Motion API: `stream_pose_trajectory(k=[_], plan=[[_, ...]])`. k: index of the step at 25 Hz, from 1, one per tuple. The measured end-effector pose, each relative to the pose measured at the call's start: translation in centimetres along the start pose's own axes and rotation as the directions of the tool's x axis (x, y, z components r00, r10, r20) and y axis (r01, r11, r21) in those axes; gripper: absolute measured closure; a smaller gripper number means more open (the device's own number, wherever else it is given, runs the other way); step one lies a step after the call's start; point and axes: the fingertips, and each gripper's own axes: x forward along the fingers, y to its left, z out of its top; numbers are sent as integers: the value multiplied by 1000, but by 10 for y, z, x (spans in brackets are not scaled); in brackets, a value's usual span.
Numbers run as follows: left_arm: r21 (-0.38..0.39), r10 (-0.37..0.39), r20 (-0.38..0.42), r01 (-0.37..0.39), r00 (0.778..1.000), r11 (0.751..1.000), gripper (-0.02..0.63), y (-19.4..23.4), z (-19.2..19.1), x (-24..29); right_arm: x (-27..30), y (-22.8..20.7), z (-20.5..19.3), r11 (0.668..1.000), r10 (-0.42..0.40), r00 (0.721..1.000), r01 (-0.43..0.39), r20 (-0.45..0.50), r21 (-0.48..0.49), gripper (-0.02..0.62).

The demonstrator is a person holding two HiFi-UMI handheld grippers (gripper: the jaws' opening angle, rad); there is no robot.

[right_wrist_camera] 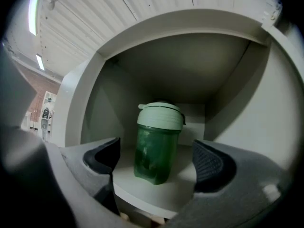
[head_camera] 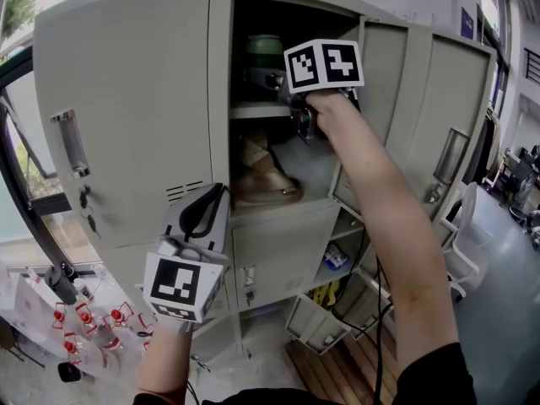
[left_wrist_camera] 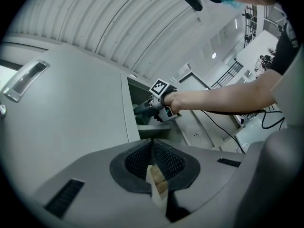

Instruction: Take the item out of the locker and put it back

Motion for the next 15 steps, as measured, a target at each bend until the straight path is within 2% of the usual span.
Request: stream_pose_trajectory(k=[3, 9, 15], plan=[[19, -6, -1, 6, 1000, 1000, 592, -2, 0, 1, 11, -6, -4, 999, -30, 999, 30, -32, -16, 107], [21, 3, -14, -3, 1000, 1000, 592, 3, -4, 3, 35, -3, -14, 1000, -17, 997, 16, -77, -14, 106], [16, 8, -23, -7, 1000, 1000, 592, 6, -10, 4, 49, -5, -17, 999, -41, 992, 37, -115, -37, 106]])
